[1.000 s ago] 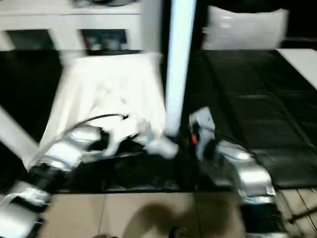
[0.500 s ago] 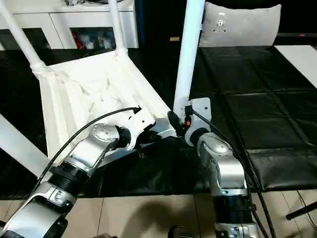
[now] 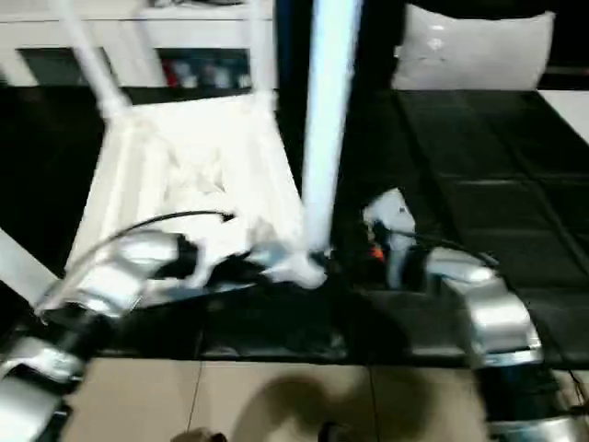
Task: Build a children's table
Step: Rotate leg to tighten
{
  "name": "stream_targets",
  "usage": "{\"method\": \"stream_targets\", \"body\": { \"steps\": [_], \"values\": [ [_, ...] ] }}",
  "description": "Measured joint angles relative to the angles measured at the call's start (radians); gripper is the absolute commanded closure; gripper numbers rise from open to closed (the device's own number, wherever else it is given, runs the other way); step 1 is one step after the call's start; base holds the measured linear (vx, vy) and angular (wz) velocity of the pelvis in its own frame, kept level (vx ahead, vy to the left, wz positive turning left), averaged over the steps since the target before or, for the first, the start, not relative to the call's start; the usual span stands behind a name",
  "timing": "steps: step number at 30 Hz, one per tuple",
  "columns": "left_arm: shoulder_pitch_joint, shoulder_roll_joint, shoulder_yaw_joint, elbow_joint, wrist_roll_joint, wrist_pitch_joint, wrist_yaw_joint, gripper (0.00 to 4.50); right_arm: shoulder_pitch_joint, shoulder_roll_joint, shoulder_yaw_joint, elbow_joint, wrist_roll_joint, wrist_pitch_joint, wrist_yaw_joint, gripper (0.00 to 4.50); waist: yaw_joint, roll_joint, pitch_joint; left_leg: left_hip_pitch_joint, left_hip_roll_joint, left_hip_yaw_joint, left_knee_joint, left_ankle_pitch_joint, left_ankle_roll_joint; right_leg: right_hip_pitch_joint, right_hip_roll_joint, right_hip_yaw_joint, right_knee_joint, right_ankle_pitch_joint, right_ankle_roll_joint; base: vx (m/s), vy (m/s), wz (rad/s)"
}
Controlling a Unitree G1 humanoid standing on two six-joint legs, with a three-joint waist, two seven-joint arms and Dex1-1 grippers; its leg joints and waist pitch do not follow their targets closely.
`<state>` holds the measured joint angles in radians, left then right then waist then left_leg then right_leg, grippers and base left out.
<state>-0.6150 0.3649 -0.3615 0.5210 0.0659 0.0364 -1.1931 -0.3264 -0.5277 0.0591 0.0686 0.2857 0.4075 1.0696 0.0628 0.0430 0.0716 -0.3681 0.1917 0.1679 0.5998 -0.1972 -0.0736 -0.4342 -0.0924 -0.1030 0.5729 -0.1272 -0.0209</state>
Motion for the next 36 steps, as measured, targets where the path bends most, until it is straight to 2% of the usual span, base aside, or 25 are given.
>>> {"method": "stream_targets", "body": {
  "steps": [2,3,5,8,10,11,20,22,25,26,30,34,36],
  "values": [
    [-0.001,0.015,-0.009,0.008,-0.003,-0.035,-0.035,4.5,-0.017,-0.01,0.024,0.029,0.003,-0.019,0.067,0.33,0.004,0.0,0.0,0.0,0.0,0.0,0.001,0.0,0.0,0.0,0.0,0.0,0.002,0.001,-0.002,0.0,0.0,0.0],
    [-0.001,0.022,-0.011,0.009,-0.007,-0.048,-0.056,4.5,-0.022,-0.02,0.032,0.036,0.01,-0.024,0.102,0.49,0.006,0.0,0.0,0.0,0.0,0.0,0.001,0.0,0.0,0.0,0.0,0.0,0.002,0.001,-0.002,0.0,0.0,0.0],
    [-0.001,0.039,-0.026,0.011,-0.021,-0.074,-0.107,4.5,-0.033,-0.045,0.045,0.056,0.032,-0.029,0.176,0.49,0.016,-0.001,0.0,0.0,0.0,0.0,0.001,0.0,0.0,0.0,0.0,0.0,0.003,0.001,-0.002,0.0,0.0,0.0],
    [-0.001,0.056,-0.04,0.012,-0.03,-0.111,-0.172,4.5,-0.042,-0.053,0.069,0.07,0.043,-0.029,0.247,0.84,0.03,-0.003,0.0,0.0,0.001,0.001,0.002,0.0,0.0,0.0,0.0,0.0,0.004,0.001,-0.001,0.0,0.0,0.0],
    [-0.003,0.057,-0.048,0.015,-0.031,-0.134,-0.198,4.5,-0.053,-0.051,0.081,0.078,0.05,-0.029,0.271,0.88,0.034,-0.003,-0.001,0.0,0.001,0.001,0.003,0.0,0.0,0.0,-0.001,0.001,0.004,0.0,0.0,0.0,0.0,0.0],
    [-0.004,0.056,-0.054,0.017,-0.031,-0.146,-0.211,4.5,-0.06,-0.049,0.088,0.085,0.057,-0.029,0.286,1.06,0.035,-0.004,-0.001,0.0,0.001,0.001,0.003,0.0,0.0,0.0,-0.001,0.002,0.004,0.0,0.0,0.0,0.0,0.0],
    [-0.012,0.055,-0.069,0.029,-0.032,-0.181,-0.241,4.5,-0.063,-0.042,0.115,0.104,0.071,-0.025,0.356,1.79,0.036,-0.006,-0.002,0.0,0.001,0.001,0.003,0.0,0.0,0.0,-0.001,0.003,0.004,-0.001,0.001,0.0,0.0,0.0],
    [-0.013,0.055,-0.069,0.035,-0.032,-0.192,-0.242,4.5,-0.063,-0.042,0.117,0.104,0.071,-0.022,0.358,2.08,0.036,-0.006,-0.002,0.0,0.001,0.001,0.003,0.0,0.0,0.0,-0.001,0.003,0.004,-0.001,0.001,0.0,0.0,0.0],
    [-0.016,0.054,-0.069,0.046,-0.032,-0.202,-0.244,4.5,-0.063,-0.042,0.125,0.104,0.072,-0.017,0.358,2.13,0.036,-0.006,-0.002,0.0,0.001,0.001,0.003,0.0,0.0,0.0,-0.001,0.003,0.004,-0.001,0.001,0.0,0.0,0.0],
    [-0.016,0.054,-0.069,0.046,-0.032,-0.206,-0.244,4.5,-0.063,-0.043,0.125,0.104,0.072,-0.017,0.358,2.35,0.037,-0.006,-0.002,0.0,0.001,0.001,0.003,0.0,0.0,0.001,-0.001,0.003,0.004,-0.001,0.001,0.0,0.0,0.0],
    [-0.016,0.053,-0.067,0.047,-0.034,-0.202,-0.244,4.5,-0.058,-0.039,0.119,0.097,0.08,0.009,0.349,2.45,0.037,-0.006,-0.002,0.0,0.001,0.001,0.003,0.0,0.0,0.001,-0.001,0.003,0.004,-0.001,0.001,0.0,0.0,0.0],
    [-0.016,0.049,-0.056,0.043,-0.048,-0.158,-0.242,4.5,-0.028,-0.016,0.09,0.063,0.111,0.064,0.298,2.49,0.037,-0.006,-0.002,0.0,0.001,0.001,0.003,0.0,0.0,0.001,0.0,0.003,0.005,-0.001,0.001,0.0,0.0,0.0],
    [-0.015,0.046,-0.047,0.03,-0.044,-0.101,-0.215,4.5,-0.009,0.007,0.073,0.032,0.11,0.085,0.232,2.49,0.035,-0.006,-0.002,0.002,0.001,0.001,0.003,0.001,-0.001,0.003,0.0,0.003,0.005,-0.001,0.001,0.0,0.0,0.0]
  ]
}}
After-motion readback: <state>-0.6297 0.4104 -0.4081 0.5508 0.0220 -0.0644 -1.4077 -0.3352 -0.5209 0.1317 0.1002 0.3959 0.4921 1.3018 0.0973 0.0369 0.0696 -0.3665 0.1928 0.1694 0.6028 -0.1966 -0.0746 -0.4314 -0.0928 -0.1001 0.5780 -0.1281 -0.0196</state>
